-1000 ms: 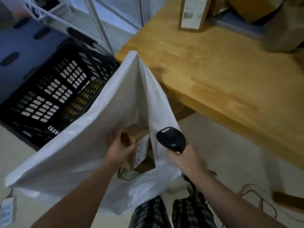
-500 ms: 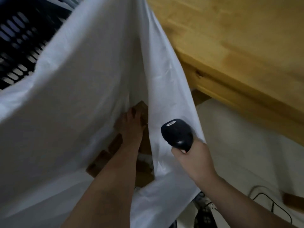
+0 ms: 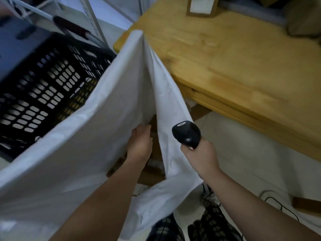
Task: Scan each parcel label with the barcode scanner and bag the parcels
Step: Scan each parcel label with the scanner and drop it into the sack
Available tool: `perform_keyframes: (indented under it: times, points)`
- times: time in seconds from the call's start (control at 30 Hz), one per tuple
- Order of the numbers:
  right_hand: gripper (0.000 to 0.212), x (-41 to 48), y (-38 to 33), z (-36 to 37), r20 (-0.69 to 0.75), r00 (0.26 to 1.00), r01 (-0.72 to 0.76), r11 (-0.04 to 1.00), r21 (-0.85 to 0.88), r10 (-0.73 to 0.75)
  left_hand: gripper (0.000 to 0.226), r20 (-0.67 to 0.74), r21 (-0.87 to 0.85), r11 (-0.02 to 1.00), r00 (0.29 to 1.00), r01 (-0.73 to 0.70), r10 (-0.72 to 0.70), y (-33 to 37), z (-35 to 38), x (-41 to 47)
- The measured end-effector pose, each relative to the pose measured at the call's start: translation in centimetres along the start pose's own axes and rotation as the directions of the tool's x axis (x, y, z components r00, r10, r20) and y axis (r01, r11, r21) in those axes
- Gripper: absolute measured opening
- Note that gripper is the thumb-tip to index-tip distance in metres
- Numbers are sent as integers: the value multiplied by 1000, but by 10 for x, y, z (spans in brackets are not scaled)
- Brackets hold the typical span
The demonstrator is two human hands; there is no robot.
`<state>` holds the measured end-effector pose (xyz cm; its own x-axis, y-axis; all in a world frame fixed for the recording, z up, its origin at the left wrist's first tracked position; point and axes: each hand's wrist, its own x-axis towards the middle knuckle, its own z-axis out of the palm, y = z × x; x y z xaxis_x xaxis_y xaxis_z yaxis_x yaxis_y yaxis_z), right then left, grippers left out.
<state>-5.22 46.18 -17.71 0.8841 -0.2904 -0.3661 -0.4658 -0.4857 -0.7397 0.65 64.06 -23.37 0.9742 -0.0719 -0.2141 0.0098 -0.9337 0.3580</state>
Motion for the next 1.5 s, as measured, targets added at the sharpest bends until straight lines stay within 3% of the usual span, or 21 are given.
perform_keyframes:
  times: [0.2, 0.43, 0.8, 1.03, 1.23, 1.37, 1.5]
  points:
    - [35, -11, -27, -60, -76, 996, -31, 996, 78, 37, 45, -83, 15, 978, 974, -210, 210, 73, -73, -24]
    - [46, 3, -31, -170, -287, 958, -1, 997, 82, 25, 50, -97, 59, 919, 914, -390, 394, 178, -123, 0]
    - [15, 44, 5, -371, -518, 845, -17, 975, 222, 132, 54, 10, 48, 781, 783, -622, 623, 413, -121, 51]
    - [13, 69, 51, -459, -526, 791, -66, 898, 435, 313, 59, 130, -33, 773, 764, -634, 632, 527, -84, 68]
    - [8, 86, 84, -489, -519, 736, -57, 803, 593, 435, 76, 250, 72, 730, 721, -680, 647, 609, -49, 82]
    - [9, 96, 94, -491, -507, 729, -32, 763, 646, 459, 88, 399, 165, 701, 697, -693, 596, 638, -35, 96]
    - [12, 94, 96, -490, -504, 741, -7, 757, 654, 443, 105, 506, 77, 728, 656, -681, 560, 629, -44, 101]
